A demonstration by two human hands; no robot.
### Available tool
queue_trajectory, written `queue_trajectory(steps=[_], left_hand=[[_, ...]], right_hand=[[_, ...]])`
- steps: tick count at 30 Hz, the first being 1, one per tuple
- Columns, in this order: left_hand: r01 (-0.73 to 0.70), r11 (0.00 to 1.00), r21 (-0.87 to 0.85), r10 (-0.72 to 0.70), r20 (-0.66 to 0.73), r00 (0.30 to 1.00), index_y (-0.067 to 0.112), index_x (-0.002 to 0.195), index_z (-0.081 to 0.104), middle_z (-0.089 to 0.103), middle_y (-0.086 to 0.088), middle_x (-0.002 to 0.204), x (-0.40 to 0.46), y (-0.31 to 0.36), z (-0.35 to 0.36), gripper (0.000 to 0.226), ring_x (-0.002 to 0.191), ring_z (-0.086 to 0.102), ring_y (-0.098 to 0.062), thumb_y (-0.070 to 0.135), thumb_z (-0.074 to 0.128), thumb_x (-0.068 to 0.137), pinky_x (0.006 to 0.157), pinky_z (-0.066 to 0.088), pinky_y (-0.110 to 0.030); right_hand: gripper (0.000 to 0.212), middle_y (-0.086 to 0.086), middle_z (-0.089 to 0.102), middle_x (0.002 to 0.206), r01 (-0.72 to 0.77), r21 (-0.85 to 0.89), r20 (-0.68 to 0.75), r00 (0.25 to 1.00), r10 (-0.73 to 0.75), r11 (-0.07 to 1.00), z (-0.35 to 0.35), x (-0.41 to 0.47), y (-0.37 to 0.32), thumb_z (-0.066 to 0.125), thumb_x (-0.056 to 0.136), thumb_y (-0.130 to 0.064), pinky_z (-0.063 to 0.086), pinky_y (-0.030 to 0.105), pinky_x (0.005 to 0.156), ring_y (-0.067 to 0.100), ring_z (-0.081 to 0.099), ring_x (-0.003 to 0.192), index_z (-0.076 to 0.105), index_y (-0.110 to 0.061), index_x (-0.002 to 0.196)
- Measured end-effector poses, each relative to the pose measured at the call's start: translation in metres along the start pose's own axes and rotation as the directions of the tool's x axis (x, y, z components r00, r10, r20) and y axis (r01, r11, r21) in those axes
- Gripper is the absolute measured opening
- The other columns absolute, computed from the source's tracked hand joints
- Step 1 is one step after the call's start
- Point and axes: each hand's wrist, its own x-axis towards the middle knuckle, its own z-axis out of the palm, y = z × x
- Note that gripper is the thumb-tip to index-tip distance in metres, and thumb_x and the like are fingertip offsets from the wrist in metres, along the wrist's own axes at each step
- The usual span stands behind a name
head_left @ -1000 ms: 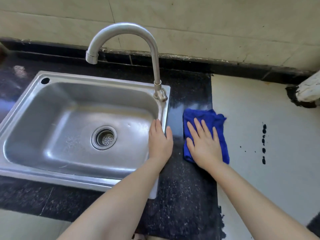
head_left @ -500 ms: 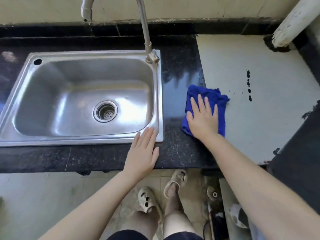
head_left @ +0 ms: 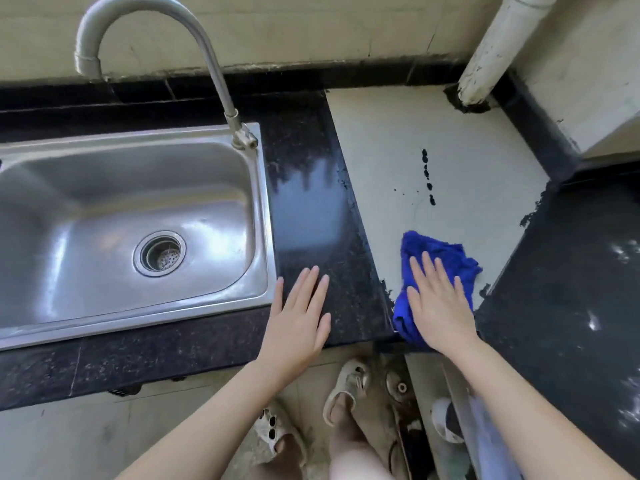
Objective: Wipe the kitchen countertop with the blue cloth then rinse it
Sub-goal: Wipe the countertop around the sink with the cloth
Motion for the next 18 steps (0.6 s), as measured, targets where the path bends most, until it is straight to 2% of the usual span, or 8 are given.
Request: queue_trajectory(steps=[3,5,7,10,12,13,15,18], left_hand=[[0.013,1.0,-0.02,-0.013,0.006,1.0,0.008,0.137,0.04,0.043,-0.011,0.143,0.038,0.017,0.008,0.053,0.136,0.031,-0.023,0.032,0.035,0.089,0.112,0.019,-0.053],[0.055,0.998,-0.023,-0.055,0.023,0.998,0.007,0.136,0.043,0.044,-0.013,0.142,0.073,0.024,0.011,0.055,0.134,0.038,-0.026,0.033,0.033,0.089,0.108,0.023,-0.056],[0.126,0.99,-0.064,-0.124,0.023,0.992,0.007,0.138,0.04,0.038,-0.014,0.146,0.113,0.026,0.013,0.058,0.137,0.033,-0.027,0.034,0.028,0.089,0.109,0.018,-0.055],[0.258,0.959,-0.114,-0.261,-0.013,0.965,0.01,0.143,0.031,0.028,-0.01,0.152,0.174,0.022,0.016,0.053,0.142,0.02,-0.021,0.028,0.03,0.094,0.113,0.007,-0.05],[0.33,0.938,-0.102,-0.335,-0.034,0.942,0.011,0.143,0.031,0.027,-0.008,0.152,0.206,0.019,0.019,0.049,0.142,0.019,-0.019,0.023,0.035,0.096,0.113,0.005,-0.05],[0.365,0.927,-0.09,-0.369,-0.037,0.929,0.012,0.144,0.03,0.026,-0.007,0.153,0.217,0.017,0.02,0.049,0.142,0.018,-0.018,0.022,0.035,0.096,0.114,0.004,-0.049],[0.416,0.908,-0.051,-0.418,-0.042,0.908,0.013,0.145,0.027,0.022,-0.005,0.154,0.23,0.015,0.023,0.049,0.143,0.014,-0.018,0.024,0.033,0.097,0.115,0.003,-0.049],[0.435,0.9,-0.031,-0.436,-0.04,0.899,0.013,0.145,0.026,0.019,-0.004,0.155,0.236,0.014,0.025,0.05,0.144,0.011,-0.016,0.025,0.03,0.097,0.116,0.002,-0.047]], right_hand=[[0.056,0.002,-0.003,0.159,-0.309,0.115,-0.038,0.948,0.315,0.944,-0.011,0.043,0.007,0.02,0.1,-0.036,0.005,0.051,0.116,0.021,-0.004,0.146,0.001,-0.021,0.15],[0.058,0.004,-0.001,0.159,-0.369,0.203,-0.063,0.92,0.388,0.907,-0.014,0.067,-0.016,0.024,0.098,-0.037,0.001,0.054,0.115,0.024,-0.005,0.146,0.005,-0.019,0.15],[0.059,0.006,0.009,0.158,-0.227,0.185,-0.142,0.957,0.255,0.956,-0.01,0.075,-0.04,0.029,0.095,-0.038,0.004,0.055,0.113,0.026,0.005,0.146,0.015,-0.017,0.149],[0.056,0.004,0.042,0.146,0.198,0.073,-0.215,0.96,-0.178,0.977,-0.005,0.054,-0.037,0.034,0.086,-0.038,0.023,0.052,0.109,0.025,0.039,0.135,0.047,-0.019,0.137],[0.054,-0.002,0.041,0.146,0.411,0.003,-0.122,0.905,-0.407,0.912,-0.002,0.047,0.005,0.034,0.087,-0.039,0.022,0.048,0.106,0.02,0.038,0.135,0.044,-0.024,0.138],[0.053,-0.004,0.038,0.147,0.454,-0.016,-0.105,0.885,-0.453,0.891,-0.005,0.055,0.032,0.033,0.088,-0.039,0.02,0.046,0.107,0.019,0.034,0.137,0.039,-0.026,0.14],[0.055,-0.004,0.035,0.149,0.36,-0.04,-0.157,0.919,-0.361,0.932,-0.008,0.087,0.087,0.028,0.089,-0.039,0.017,0.045,0.11,0.02,0.033,0.138,0.034,-0.025,0.143],[0.056,-0.001,0.022,0.156,-0.067,0.12,-0.184,0.979,0.088,0.991,-0.029,0.147,0.132,0.017,0.094,-0.04,0.011,0.049,0.114,0.02,0.019,0.144,0.026,-0.024,0.147]])
